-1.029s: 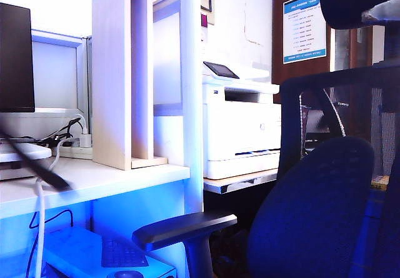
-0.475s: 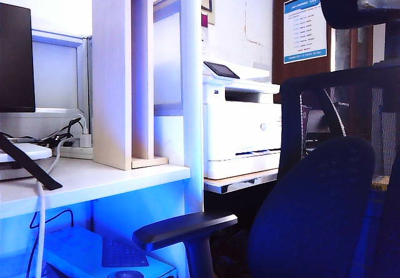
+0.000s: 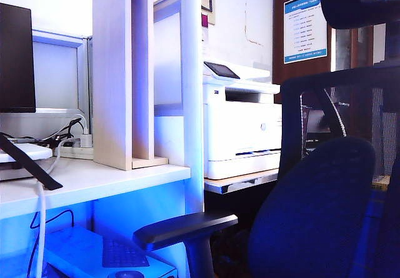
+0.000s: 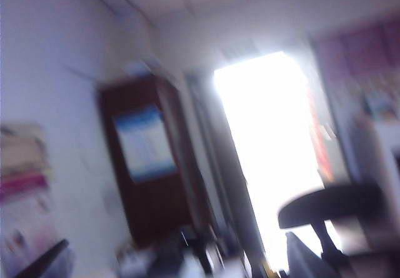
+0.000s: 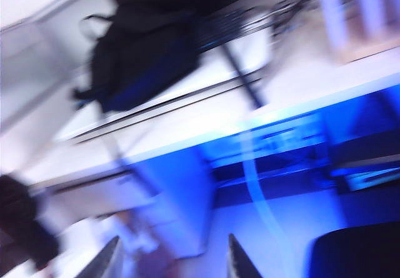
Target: Grab the backpack from the chair and place it on the desk.
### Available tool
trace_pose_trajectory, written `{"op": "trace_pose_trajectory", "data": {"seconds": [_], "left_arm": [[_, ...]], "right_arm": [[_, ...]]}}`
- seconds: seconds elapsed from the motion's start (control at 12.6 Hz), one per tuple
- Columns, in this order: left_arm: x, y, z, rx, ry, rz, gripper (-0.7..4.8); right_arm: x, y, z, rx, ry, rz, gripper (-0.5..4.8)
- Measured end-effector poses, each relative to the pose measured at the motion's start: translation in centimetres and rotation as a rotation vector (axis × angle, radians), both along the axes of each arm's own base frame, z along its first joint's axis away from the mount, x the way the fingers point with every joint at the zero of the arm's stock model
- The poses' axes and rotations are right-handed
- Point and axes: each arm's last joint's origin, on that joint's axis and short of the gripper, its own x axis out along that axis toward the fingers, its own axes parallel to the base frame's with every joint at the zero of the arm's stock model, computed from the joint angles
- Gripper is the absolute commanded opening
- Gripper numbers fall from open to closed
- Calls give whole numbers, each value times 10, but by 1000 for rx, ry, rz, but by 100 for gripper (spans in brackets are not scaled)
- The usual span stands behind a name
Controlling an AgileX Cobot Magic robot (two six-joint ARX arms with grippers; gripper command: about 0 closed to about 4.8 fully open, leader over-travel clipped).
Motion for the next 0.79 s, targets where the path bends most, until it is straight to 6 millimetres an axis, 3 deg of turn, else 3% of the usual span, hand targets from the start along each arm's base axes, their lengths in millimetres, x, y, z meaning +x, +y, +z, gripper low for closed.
{"op": "trace_pose_trajectory", "data": {"seconds": [0.08, 0.24, 0.47, 0.63, 0.79], "left_arm": [[6, -23, -31, 174, 215, -1, 427], [24, -25, -70, 212, 560, 11, 360], [13, -24, -64, 211, 541, 14, 339], [11, -30, -89, 192, 649, 19, 335], [3, -32, -141, 151, 748, 48, 331]], "right_arm": [[2, -1, 0, -17, -21, -63, 212], [4, -3, 0, -54, -62, -158, 212], [7, -7, -1, -110, -104, -308, 212], [9, -9, -1, -155, -123, -413, 212], [10, -11, -2, -179, -132, -485, 212]]}}
